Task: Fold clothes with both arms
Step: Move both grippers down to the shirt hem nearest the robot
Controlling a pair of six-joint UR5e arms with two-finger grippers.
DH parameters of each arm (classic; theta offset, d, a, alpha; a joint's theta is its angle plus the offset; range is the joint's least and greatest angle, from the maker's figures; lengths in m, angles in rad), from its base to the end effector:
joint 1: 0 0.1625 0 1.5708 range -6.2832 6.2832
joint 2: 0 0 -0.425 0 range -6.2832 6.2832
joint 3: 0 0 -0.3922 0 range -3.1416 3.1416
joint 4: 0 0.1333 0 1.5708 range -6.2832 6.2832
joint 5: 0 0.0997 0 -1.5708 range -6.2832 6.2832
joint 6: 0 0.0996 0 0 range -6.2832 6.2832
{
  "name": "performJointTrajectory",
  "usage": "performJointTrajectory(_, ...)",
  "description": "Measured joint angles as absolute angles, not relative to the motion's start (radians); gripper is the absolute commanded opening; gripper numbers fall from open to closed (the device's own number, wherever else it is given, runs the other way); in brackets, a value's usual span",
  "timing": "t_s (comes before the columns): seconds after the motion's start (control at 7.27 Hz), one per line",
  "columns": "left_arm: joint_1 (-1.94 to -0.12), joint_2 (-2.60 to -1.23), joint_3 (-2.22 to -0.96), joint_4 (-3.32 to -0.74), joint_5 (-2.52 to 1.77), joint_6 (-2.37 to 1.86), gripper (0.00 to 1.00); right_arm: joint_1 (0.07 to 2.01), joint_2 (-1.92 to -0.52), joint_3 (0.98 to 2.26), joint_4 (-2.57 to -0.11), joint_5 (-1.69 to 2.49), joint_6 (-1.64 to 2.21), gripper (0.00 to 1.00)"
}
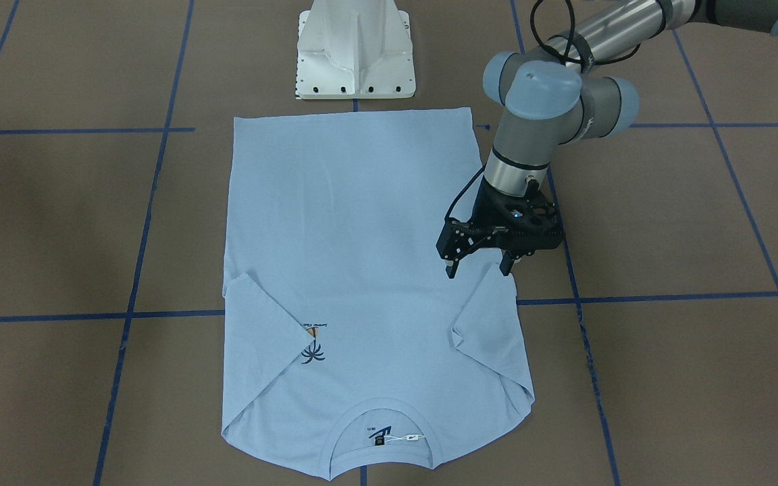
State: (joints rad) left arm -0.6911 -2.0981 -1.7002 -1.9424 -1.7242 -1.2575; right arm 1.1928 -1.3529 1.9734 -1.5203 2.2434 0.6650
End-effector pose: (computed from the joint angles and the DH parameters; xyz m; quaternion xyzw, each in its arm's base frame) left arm 0.4335 -0.5118 0.2558 0.1776 0.4619 -0.1260 0.8598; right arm -0.1321 -0.5258 0.3484 0.1142 -0.4250 0.0199 0.8977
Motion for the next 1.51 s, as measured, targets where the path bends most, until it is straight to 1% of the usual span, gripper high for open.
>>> performJointTrajectory(0.28, -0.637, -1.997, -1.876, -1.916, -1.727, -1.265, 1.00, 0.973, -1.445, 2.073, -1.345, 2.077, 0.999, 1.00)
performJointTrajectory(0.55, -0.572, -1.887, -2.019, -1.914, -1.721, -1.325, 1.00, 0.741, -1.574, 2.202, -1.247, 1.899, 1.284, 0.98)
performJointTrajectory(0.69, -0.528, -1.842, -2.072, -1.915, -1.715, -1.380, 0.96, 0.586, -1.624, 2.260, -1.234, 1.760, 1.433, 0.98)
performJointTrajectory(0.83, -0.475, -1.799, -2.116, -1.916, -1.698, -1.453, 0.82, 0.419, -1.649, 2.288, -1.229, 1.589, 1.567, 0.98)
performJointTrajectory(0.96, -0.403, -1.757, -2.150, -1.917, -1.649, -1.550, 0.71, 0.295, -1.658, 2.299, -1.225, 1.469, 1.663, 0.98)
performJointTrajectory(1.24, -0.235, -1.696, -2.174, -1.917, -1.525, -1.755, 0.68, 0.177, -1.660, 2.305, -1.221, 1.351, 1.749, 0.99)
performJointTrajectory(1.51, -0.097, -1.651, -2.171, -1.916, -1.458, -1.867, 0.67, 0.147, -1.657, 2.305, -1.220, 1.324, 1.764, 0.99)
